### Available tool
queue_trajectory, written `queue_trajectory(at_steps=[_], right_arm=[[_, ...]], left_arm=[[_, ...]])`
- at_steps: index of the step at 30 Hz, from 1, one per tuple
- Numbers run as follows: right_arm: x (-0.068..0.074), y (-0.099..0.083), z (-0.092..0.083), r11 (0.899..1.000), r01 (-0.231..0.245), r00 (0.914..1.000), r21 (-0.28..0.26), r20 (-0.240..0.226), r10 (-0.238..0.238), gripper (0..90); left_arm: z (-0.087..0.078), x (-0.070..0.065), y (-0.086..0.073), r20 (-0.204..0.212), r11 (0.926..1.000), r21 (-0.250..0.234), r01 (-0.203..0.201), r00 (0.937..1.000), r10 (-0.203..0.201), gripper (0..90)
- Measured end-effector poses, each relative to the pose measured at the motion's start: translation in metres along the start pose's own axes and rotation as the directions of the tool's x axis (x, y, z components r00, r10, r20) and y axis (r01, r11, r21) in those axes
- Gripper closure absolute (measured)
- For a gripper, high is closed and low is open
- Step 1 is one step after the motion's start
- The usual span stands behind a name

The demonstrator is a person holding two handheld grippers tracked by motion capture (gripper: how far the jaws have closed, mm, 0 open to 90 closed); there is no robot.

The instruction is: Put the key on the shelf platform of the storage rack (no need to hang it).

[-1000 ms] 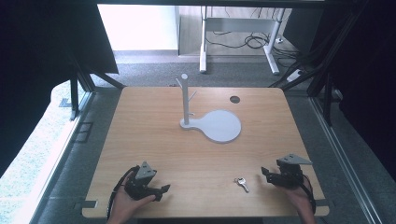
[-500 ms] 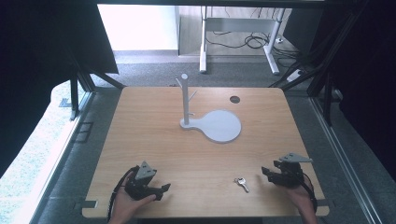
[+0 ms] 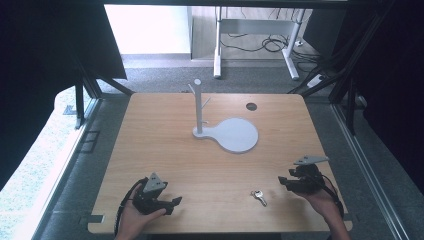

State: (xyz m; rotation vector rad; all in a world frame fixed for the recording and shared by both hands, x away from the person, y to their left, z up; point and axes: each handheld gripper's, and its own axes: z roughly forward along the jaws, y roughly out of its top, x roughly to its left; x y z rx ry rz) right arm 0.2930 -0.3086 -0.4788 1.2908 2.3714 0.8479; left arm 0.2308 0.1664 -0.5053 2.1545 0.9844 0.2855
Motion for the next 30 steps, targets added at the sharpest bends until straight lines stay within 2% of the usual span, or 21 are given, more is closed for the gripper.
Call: queue_trajectory(at_steps=[5,8,9,12,16,20,27,28,29,30], right_arm=[[0.001,0.013,-0.008,0.999,0.021,0.9996,0.025,-0.02,-0.021,50.1],[0.008,0.025,-0.014,0.996,0.066,0.9971,0.058,-0.042,-0.064,51.9],[0.008,0.025,-0.014,0.996,0.066,0.9971,0.058,-0.042,-0.064,51.9],[0.018,0.037,-0.017,0.989,0.118,0.992,0.094,-0.058,-0.113,52.9],[0.023,0.044,-0.017,0.983,0.143,0.9883,0.118,-0.072,-0.135,54.4],[0.032,0.052,-0.014,0.969,0.184,0.9813,0.166,-0.089,-0.171,55.5],[0.045,0.062,-0.005,0.95,0.233,0.97,0.208,-0.12,-0.211,55.7],[0.047,0.064,-0.004,0.946,0.247,0.9665,0.212,-0.126,-0.224,55.7],[0.047,0.064,-0.004,0.946,0.247,0.9665,0.212,-0.126,-0.224,55.7],[0.054,0.068,-0.001,0.939,0.267,0.9605,0.219,-0.139,-0.241,55.6]], left_arm=[[-0.002,0.001,0.001,-0.002,1.0,-0.008,-0.001,1.0,0.001,26.0],[-0.002,0.001,0.0,-0.003,0.9999,-0.01,0.003,1.0,-0.003,25.9],[-0.003,0.002,0.0,-0.002,0.9999,-0.01,0.003,1.0,-0.003,25.9],[-0.002,0.001,0.0,0.001,1.0,-0.007,0.004,1.0,-0.004,25.8],[-0.003,0.0,0.001,0.004,1.0,-0.007,0.002,1.0,-0.002,25.6],[-0.002,0.0,0.001,0.003,1.0,-0.005,0.002,1.0,-0.002,25.6],[-0.001,0.0,0.0,0.005,1.0,-0.002,0.004,1.0,-0.004,25.5],[-0.001,0.0,0.0,0.005,1.0,-0.002,0.003,1.0,-0.003,25.5],[-0.001,0.0,0.0,0.005,1.0,-0.002,0.003,1.0,-0.003,25.5],[-0.001,0.0,0.0,0.004,1.0,-0.002,0.002,1.0,-0.002,25.5]])
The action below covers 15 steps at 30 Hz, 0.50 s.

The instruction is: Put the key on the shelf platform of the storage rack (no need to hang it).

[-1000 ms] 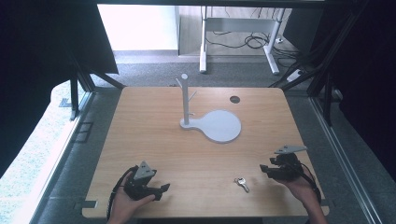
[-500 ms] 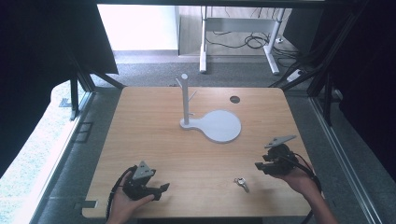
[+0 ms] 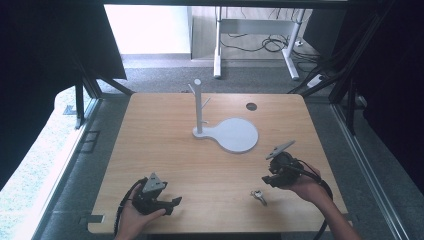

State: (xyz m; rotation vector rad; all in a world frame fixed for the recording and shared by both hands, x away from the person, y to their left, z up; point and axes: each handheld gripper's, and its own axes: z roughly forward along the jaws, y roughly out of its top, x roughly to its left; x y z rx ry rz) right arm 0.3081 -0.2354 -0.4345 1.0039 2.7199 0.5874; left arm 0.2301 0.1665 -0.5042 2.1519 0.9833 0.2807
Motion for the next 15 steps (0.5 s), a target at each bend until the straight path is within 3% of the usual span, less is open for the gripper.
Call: queue_trajectory(at_steps=[8,15], right_arm=[[0.015,0.016,0.016,0.996,0.055,0.9978,0.064,-0.041,-0.052,55.6],[0.021,0.017,0.029,0.992,0.066,0.9964,0.106,-0.06,-0.06,56.0]], left_arm=[[0.0,0.002,-0.001,-0.003,1.0,0.0,0.003,1.0,-0.003,25.5],[-0.002,0.004,-0.001,-0.005,1.0,-0.004,0.008,1.0,-0.008,25.5]])
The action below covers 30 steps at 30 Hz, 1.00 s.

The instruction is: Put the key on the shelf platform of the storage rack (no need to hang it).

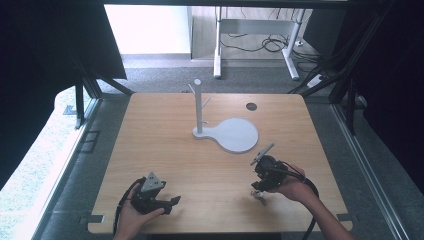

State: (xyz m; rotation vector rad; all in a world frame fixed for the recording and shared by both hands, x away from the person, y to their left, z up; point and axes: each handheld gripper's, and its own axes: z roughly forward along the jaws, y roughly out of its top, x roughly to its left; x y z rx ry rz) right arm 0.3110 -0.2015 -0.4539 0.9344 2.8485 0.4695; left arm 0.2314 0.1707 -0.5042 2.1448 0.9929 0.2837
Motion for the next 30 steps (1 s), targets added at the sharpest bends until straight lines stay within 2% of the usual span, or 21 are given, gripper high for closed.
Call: queue_trajectory(at_steps=[13,17,23,26,29,30], right_arm=[[0.006,-0.002,0.027,0.996,0.029,0.9987,0.084,-0.043,-0.026,60.0],[0.007,-0.001,0.035,0.995,0.037,0.9985,0.091,-0.044,-0.034,61.7],[0.008,0.001,0.042,0.993,0.035,0.9987,0.11,-0.041,-0.031,65.4],[0.009,0.002,0.044,0.992,0.023,0.999,0.124,-0.04,-0.018,70.1],[0.007,0.002,0.045,0.992,0.03,0.9989,0.125,-0.038,-0.026,71.9],[0.007,0.002,0.046,0.991,0.013,0.9993,0.13,-0.038,-0.008,73.7]], left_arm=[[0.0,0.0,0.0,0.0,1.0,0.002,-0.002,1.0,0.002,25.3],[0.0,0.0,0.0,0.003,1.0,0.006,-0.002,1.0,0.002,25.2],[0.0,0.001,0.0,0.002,1.0,0.005,-0.001,1.0,0.001,25.2],[-0.002,0.0,0.0,-0.004,0.9999,-0.011,-0.003,1.0,0.003,25.3],[-0.004,0.0,0.001,-0.005,0.9998,-0.016,-0.008,1.0,0.008,25.3],[-0.004,0.001,0.001,-0.007,0.9998,-0.016,-0.007,1.0,0.007,25.3]])
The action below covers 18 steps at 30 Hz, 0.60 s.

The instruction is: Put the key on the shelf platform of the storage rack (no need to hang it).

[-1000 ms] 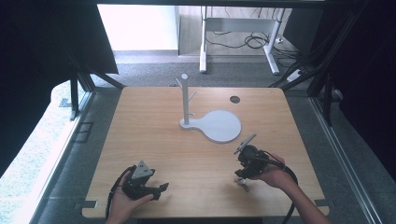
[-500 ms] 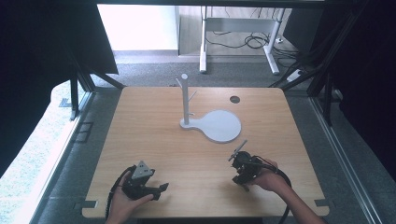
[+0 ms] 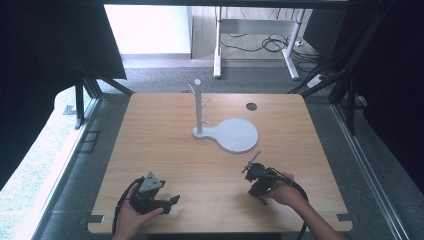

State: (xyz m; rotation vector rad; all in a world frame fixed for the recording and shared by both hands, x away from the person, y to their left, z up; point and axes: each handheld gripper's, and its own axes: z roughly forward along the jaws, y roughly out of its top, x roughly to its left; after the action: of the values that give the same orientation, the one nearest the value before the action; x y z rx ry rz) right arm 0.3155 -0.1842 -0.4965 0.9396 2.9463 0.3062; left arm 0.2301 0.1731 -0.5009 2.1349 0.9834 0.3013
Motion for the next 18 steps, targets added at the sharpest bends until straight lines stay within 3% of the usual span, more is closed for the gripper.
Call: queue_trajectory(at_steps=[18], right_arm=[[-0.0076,-0.0006,-0.0053,0.998,-0.057,0.9984,0.032,-0.003,0.057,89.0]], left_arm=[[0.002,0.0013,-0.0012,-0.002,1.0,0.003,0.008,1.0,-0.008,25.3]])
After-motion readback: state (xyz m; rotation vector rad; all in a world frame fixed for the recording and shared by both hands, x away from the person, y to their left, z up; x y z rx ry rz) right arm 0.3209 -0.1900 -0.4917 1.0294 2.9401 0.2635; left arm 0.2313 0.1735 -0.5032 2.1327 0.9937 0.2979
